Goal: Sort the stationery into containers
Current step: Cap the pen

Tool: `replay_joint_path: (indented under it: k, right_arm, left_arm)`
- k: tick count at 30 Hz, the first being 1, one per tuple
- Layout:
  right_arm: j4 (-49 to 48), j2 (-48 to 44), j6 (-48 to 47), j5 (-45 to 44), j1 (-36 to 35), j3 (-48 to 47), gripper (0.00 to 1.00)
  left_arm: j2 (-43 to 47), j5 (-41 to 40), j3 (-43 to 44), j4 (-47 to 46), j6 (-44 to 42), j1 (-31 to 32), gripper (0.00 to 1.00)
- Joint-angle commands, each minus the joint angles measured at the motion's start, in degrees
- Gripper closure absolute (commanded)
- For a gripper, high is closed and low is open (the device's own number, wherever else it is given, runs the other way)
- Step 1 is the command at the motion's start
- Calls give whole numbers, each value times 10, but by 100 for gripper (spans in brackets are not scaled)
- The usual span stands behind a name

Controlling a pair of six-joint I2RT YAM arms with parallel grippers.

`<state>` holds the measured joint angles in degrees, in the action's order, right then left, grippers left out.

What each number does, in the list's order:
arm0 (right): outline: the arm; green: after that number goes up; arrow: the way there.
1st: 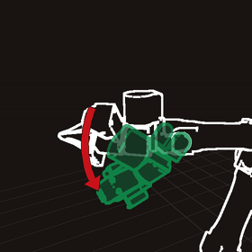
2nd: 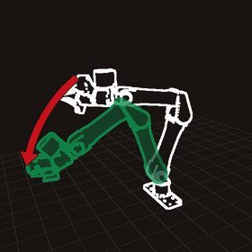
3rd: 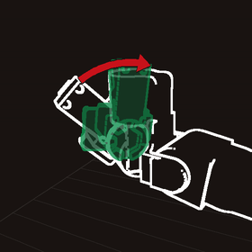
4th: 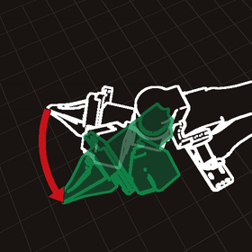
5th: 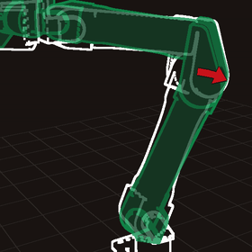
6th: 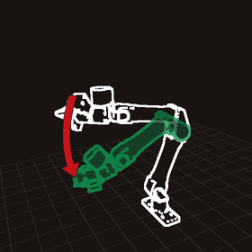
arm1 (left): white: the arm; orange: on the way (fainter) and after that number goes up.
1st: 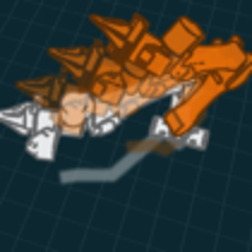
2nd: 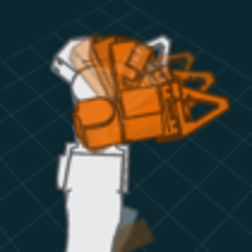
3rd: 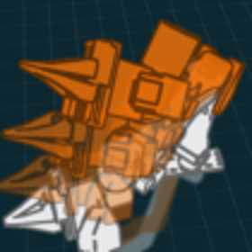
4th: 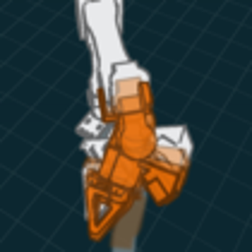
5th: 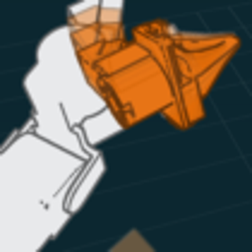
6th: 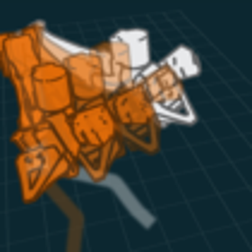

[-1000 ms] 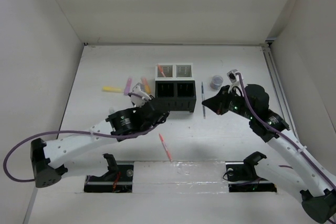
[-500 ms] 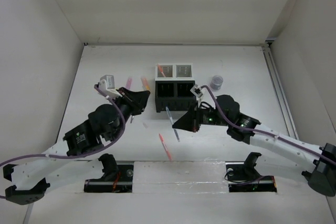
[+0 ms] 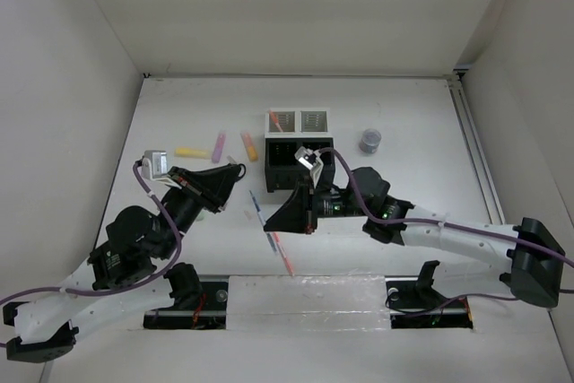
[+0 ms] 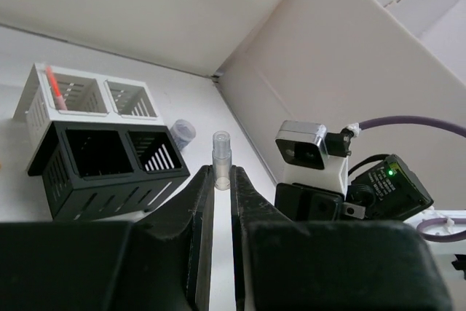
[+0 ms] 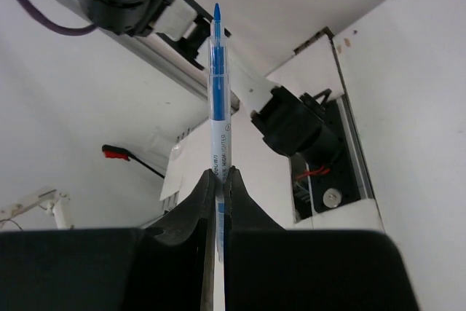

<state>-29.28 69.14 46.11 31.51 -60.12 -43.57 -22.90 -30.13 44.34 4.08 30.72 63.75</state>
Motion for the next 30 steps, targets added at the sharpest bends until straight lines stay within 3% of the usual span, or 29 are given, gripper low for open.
replay_joint_path:
  k: [1,30]
  right_arm:
    - [-75,-3,6,3,-6,-30,100]
    - [-57,34,-29,-26,-6,-72,100]
  left_arm:
    - [9,24,-1,-43,-26,1,100]
    - [14,50,9,-8,39,1,100]
